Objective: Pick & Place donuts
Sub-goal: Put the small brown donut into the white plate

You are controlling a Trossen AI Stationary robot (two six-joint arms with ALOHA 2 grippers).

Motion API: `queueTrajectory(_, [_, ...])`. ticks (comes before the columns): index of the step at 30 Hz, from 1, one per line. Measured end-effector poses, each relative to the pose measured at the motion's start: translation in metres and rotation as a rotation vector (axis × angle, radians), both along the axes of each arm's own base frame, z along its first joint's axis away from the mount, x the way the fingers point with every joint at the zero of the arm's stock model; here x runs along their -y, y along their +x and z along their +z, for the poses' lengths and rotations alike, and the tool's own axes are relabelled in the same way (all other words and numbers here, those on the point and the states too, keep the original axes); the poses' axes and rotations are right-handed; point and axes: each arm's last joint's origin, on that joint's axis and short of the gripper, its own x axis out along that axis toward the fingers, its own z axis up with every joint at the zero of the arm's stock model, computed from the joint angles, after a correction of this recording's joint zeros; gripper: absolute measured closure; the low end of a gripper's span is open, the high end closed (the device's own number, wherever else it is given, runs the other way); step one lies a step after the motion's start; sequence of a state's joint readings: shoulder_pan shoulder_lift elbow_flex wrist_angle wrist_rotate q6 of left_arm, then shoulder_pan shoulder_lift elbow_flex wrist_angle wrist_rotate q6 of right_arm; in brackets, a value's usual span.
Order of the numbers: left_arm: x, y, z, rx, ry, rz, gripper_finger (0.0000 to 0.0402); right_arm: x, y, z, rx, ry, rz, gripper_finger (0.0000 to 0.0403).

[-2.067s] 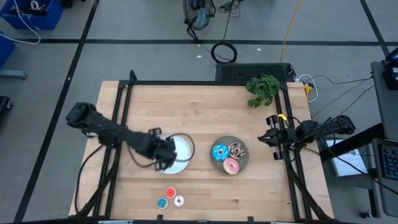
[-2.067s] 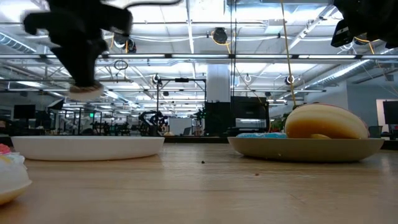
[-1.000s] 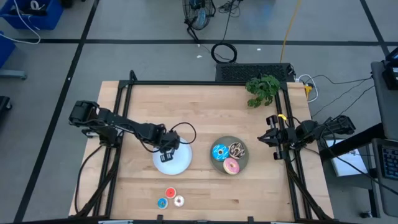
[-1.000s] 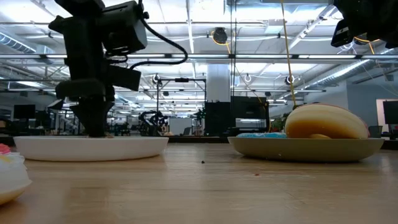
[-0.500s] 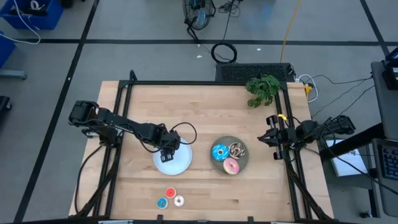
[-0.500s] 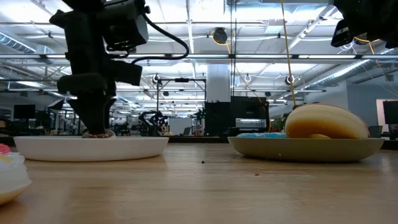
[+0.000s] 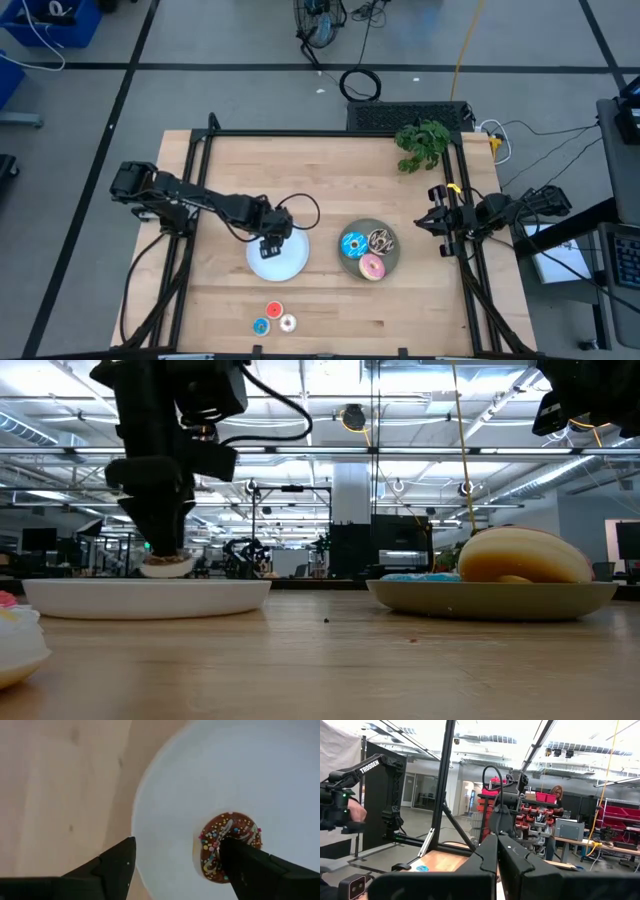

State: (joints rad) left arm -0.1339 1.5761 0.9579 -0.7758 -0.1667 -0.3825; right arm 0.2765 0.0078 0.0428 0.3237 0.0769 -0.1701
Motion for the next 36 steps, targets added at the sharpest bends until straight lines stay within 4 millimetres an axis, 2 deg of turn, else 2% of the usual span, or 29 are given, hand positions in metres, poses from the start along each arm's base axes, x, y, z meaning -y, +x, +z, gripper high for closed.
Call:
queueTrajectory(6, [0.006,0.001,0.003,0.011,-0.022,0.022,0.0155,0.000,0.000,0.000,0.000,-0.002,0.000,0.0403])
queueTrajectory(10, [0.005,0.000,-0.011,-0.091,-0.050,0.062,0.0174,0.000,0.000,0.000,0.000,0.000,0.000,0.0403])
queueTrajectory(15, [0.010,0.004,-0.015,-0.084,-0.103,0.022,0.0184,0.000,0.000,0.000,-0.002,0.000,0.000,0.0403])
queueTrajectory(17, [0.010,0.005,-0.013,-0.076,-0.079,-0.016,0.0181,0.000,0.000,0.000,-0.005,-0.002,0.000,0.0403])
queueTrajectory(22, [0.003,0.008,-0.005,-0.066,0.016,0.046,0.0160,0.000,0.000,0.000,-0.004,-0.003,-0.001,0.0403])
queueTrajectory(26, [0.002,0.011,-0.002,-0.049,0.018,0.040,0.0137,0.000,0.001,-0.001,-0.007,-0.002,0.000,0.0403])
queueTrajectory(29, [0.003,0.014,0.000,-0.041,-0.052,0.050,0.0126,0.000,0.001,-0.001,-0.008,-0.002,0.000,0.0403])
queueTrajectory(31, [0.004,0.012,0.000,-0.049,-0.041,0.075,0.0122,0.000,0.001,-0.001,-0.010,-0.003,0.000,0.0403])
queueTrajectory(34, [0.001,0.007,0.000,-0.123,-0.113,0.085,0.0122,0.000,0.001,-0.001,-0.009,-0.002,0.000,0.0403])
queueTrajectory(36, [0.003,0.011,0.000,-0.072,-0.082,0.089,0.0123,0.000,0.001,-0.001,-0.009,-0.002,0.000,0.0403])
